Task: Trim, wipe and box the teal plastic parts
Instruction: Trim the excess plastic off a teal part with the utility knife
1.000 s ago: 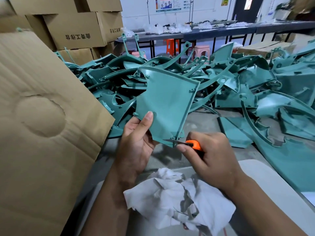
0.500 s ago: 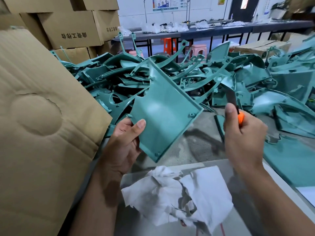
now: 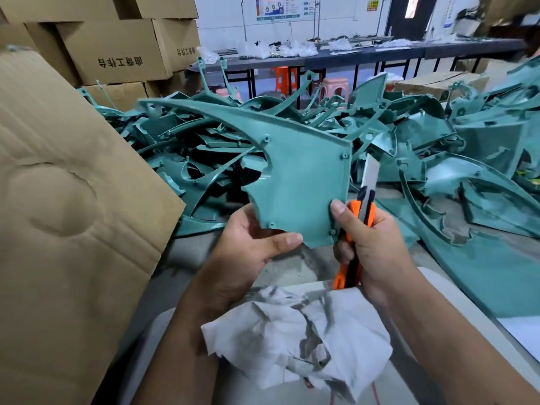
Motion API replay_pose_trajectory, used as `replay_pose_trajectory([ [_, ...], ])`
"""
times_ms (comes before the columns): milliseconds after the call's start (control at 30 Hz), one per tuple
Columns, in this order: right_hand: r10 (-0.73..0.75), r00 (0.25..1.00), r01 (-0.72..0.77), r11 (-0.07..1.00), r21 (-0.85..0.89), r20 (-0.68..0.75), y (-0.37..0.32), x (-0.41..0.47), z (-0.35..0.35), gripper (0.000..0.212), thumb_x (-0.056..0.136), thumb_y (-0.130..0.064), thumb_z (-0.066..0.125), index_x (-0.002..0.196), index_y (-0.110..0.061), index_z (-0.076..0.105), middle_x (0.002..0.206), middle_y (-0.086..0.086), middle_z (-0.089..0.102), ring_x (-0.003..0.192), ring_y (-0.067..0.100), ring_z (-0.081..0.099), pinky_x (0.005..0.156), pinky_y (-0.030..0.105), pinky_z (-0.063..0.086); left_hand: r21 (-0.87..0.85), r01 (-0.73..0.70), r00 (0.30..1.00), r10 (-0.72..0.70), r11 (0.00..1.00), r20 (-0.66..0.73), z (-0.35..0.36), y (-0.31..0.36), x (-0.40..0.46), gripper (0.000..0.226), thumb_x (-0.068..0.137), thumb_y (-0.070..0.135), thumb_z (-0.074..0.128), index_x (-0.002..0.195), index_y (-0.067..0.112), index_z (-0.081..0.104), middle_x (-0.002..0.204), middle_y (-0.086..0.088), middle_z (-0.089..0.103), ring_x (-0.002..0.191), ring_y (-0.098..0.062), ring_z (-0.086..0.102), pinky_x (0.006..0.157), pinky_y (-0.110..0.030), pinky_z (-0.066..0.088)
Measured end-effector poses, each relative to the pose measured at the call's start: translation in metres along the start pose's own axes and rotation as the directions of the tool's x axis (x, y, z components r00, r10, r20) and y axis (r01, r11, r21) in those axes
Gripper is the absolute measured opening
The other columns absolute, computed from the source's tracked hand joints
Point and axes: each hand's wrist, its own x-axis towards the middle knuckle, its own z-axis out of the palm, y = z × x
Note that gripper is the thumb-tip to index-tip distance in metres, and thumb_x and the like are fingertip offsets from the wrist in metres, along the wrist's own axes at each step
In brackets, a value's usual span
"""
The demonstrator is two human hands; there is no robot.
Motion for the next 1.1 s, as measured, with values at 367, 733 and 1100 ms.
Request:
replay_pose_trajectory([
  [367, 0.201, 0.946, -0.190, 0.980, -0.067, 0.253, -0.014, 0.015, -0.041, 0.024, 0.081, -0.019, 0.071, 0.070, 0.000, 0.062, 0.042, 0.008, 0.036, 0.032, 0.014, 0.030, 0.037, 0.019, 0.028, -0.231, 0.231, 0.969, -0.244, 0.945, -0.028, -0.028, 0.023, 0.004, 0.060, 0.084, 0.060, 0.063, 0.103, 0.005, 0.074, 0.087, -0.020, 0.071, 0.048, -0.018, 0.062, 0.038, -0.017, 0.046],
  [733, 0.358, 0.932, -0.363, 0.923, -0.129, -0.060, -0.021, 0.016, -0.039, 0.044, 0.082, -0.058, 0.080, 0.076, -0.017, 0.063, 0.061, 0.005, 0.052, 0.049, 0.022, 0.045, 0.051, 0.025, 0.038, 0.153, 0.361, 0.909, -0.384, 0.920, 0.164, -0.012, 0.017, 0.002, 0.074, 0.077, 0.011, 0.069, 0.148, 0.012, 0.048, 0.136, -0.025, 0.062, 0.121, -0.053, 0.054, 0.093, -0.049, 0.056],
  [1100, -0.486, 0.874, 0.223, 0.404, -0.887, -0.002, -0.004, 0.011, -0.033, 0.034, 0.107, -0.038, 0.053, 0.076, -0.024, 0.052, 0.062, -0.005, 0.054, 0.062, 0.011, 0.053, 0.053, 0.020, 0.038, -0.201, 0.412, 0.902, -0.429, 0.889, -0.052, -0.024, 0.010, 0.007, 0.061, 0.083, 0.012, 0.046, 0.144, 0.014, 0.053, 0.051, -0.012, 0.051, 0.027, -0.012, 0.041, 0.031, -0.015, 0.035],
])
